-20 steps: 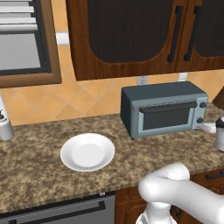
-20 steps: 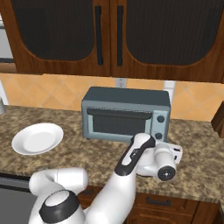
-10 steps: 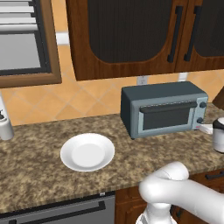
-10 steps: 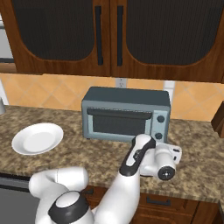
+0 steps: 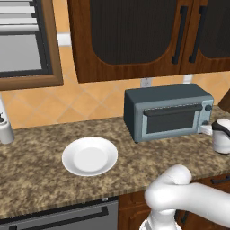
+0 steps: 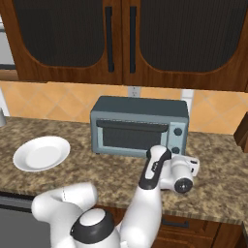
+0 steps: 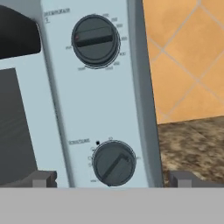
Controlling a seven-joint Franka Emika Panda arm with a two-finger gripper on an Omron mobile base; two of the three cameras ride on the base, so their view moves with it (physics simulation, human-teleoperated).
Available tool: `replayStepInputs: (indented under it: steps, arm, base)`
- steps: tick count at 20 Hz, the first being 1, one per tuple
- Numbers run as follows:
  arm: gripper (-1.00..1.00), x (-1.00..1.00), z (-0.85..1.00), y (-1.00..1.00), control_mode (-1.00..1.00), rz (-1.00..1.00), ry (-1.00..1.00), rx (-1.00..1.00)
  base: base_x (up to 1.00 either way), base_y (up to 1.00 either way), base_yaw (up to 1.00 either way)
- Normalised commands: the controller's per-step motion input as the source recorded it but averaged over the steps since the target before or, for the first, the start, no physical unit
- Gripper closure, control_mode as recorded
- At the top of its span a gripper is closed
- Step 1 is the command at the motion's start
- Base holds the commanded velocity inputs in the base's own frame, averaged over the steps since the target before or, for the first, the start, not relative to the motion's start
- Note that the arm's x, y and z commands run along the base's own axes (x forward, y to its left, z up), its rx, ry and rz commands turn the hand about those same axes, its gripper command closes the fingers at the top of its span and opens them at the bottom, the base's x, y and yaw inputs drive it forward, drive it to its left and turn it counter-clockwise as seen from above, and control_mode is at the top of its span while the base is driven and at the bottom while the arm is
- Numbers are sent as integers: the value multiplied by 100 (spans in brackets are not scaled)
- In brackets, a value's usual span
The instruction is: Pick up the kebab skewer and baguette bread, and place them inside the toaster oven. Close the toaster oven door and start by setting the timer.
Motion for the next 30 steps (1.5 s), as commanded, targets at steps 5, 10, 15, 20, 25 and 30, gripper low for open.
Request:
replayStepInputs:
  steps: [5,10,15,20,25,30]
  arm:
    - [-100,20,-6,-5,-100,3,0,1]
    - [-100,13,-2,-2,-100,2,-1,0]
    - [-100,0,0,0,-100,0,0,0]
    - [-100,0,0,0,-100,0,0,0]
    - [100,1,0,1,-100,0,0,0]
    - [100,0,0,0,-100,0,0,0]
  base:
    - [0,0,0]
    - [0,0,0]
    - [0,0,0]
    - [0,0,0]
    - [0,0,0]
    - [0,0,0]
